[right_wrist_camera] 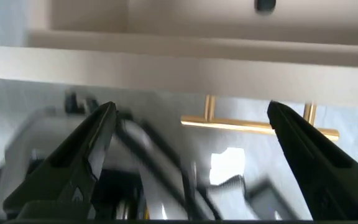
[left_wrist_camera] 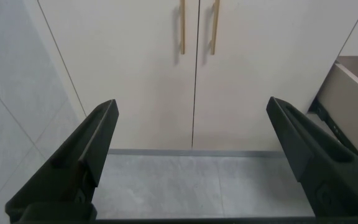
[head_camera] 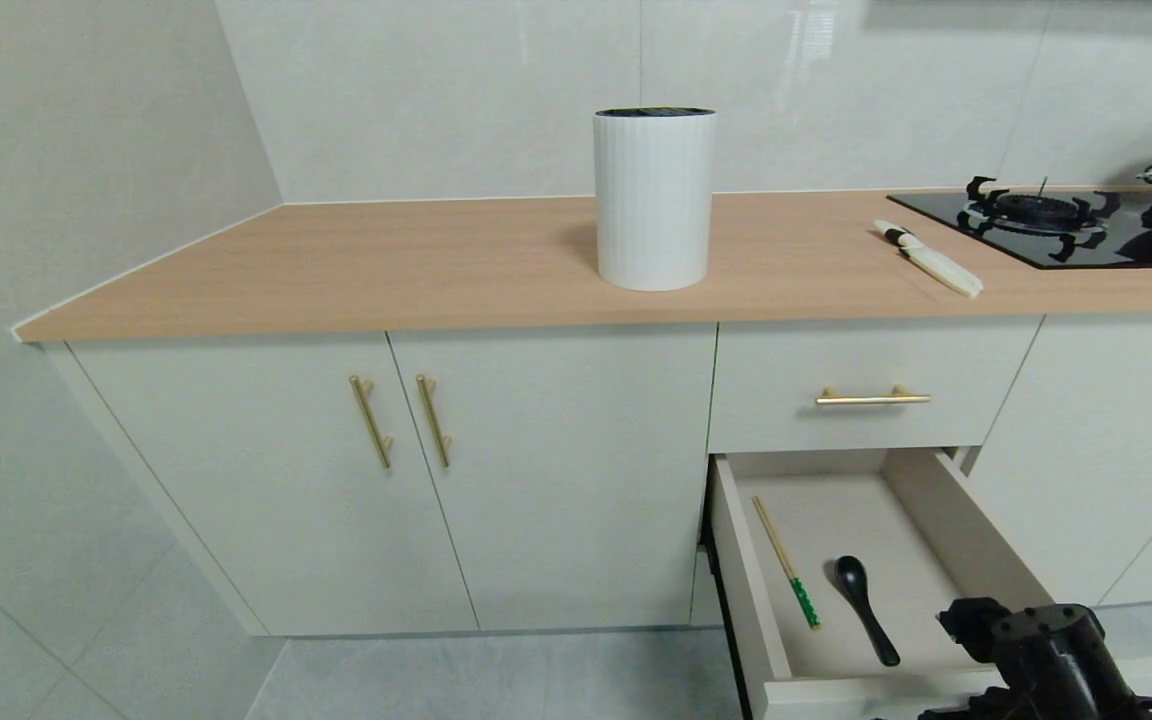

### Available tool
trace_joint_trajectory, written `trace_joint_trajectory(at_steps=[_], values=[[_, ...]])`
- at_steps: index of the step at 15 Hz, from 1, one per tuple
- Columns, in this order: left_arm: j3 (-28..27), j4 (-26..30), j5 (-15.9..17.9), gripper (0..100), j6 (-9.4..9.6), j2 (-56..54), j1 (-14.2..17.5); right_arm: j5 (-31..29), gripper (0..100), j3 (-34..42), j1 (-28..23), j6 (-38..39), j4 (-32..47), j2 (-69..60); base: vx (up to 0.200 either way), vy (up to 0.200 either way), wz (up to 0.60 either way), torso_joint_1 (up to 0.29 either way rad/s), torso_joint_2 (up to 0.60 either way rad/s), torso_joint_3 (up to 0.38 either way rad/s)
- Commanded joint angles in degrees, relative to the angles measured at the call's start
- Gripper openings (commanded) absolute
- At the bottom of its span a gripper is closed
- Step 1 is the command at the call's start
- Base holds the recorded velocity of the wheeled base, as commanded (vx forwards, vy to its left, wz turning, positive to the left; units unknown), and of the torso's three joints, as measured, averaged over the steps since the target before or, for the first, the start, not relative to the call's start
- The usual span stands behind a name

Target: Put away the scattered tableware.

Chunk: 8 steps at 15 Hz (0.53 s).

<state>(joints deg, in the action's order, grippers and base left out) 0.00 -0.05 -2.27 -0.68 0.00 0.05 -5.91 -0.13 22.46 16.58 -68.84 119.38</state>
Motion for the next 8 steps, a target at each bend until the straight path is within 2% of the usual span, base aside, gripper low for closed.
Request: trace_joint_trajectory(at_steps=[1,4,8], values=[[0.00,-0.04,-0.02,100,-0.02,0.00,-0.05,-0.15,100,-0.13,-0.22,-0.32,-2.35,2.52,0.000,0.000,0.00,0.000,0.00,0.000],[0.00,-0.04,-0.02,100,-0.02,0.00,0.04,0.29,100,-1.45,-3.56,-3.13,-8.68,6.30,0.000,0.000,0.00,0.000,0.00,0.000],[0.00,-0.04,-0.02,100,-0.02,0.00,0.04,1.25,100,-6.46,-6.55,-5.50,-10.00,8.32,0.000,0.000,0.00,0.000,0.00,0.000]])
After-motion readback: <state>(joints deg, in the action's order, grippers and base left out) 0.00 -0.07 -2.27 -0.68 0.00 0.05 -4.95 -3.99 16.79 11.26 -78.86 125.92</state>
